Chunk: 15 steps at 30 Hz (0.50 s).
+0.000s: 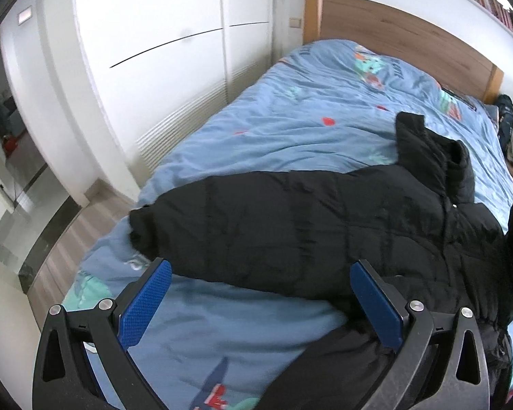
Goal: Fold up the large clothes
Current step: 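Fold the held sleeve across the jacket body and open the right gripper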
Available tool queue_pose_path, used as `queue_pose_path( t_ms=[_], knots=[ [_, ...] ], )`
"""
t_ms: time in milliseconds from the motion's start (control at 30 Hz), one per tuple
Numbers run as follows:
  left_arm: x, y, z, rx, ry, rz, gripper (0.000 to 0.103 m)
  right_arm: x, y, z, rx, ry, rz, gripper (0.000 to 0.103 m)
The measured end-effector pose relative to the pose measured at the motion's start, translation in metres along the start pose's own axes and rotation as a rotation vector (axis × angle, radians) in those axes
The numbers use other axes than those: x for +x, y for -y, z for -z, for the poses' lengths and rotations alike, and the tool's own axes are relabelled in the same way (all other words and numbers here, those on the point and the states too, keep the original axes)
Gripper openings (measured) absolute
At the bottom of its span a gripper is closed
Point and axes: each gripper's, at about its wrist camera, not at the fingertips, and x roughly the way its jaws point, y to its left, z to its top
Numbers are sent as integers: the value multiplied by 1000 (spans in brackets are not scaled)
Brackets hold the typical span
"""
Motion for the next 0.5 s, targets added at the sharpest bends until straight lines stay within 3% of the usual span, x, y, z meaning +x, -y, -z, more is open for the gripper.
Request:
queue_pose_path(
  t_ms=[200, 500],
  knots=[
    [3, -26, 6, -34, -15, -22, 102, 30, -26, 63, -82, -153, -4, 14],
    [1, -33, 12, -52, -14, -17, 102, 49, -25, 157, -296, -418, 128, 14]
  ],
)
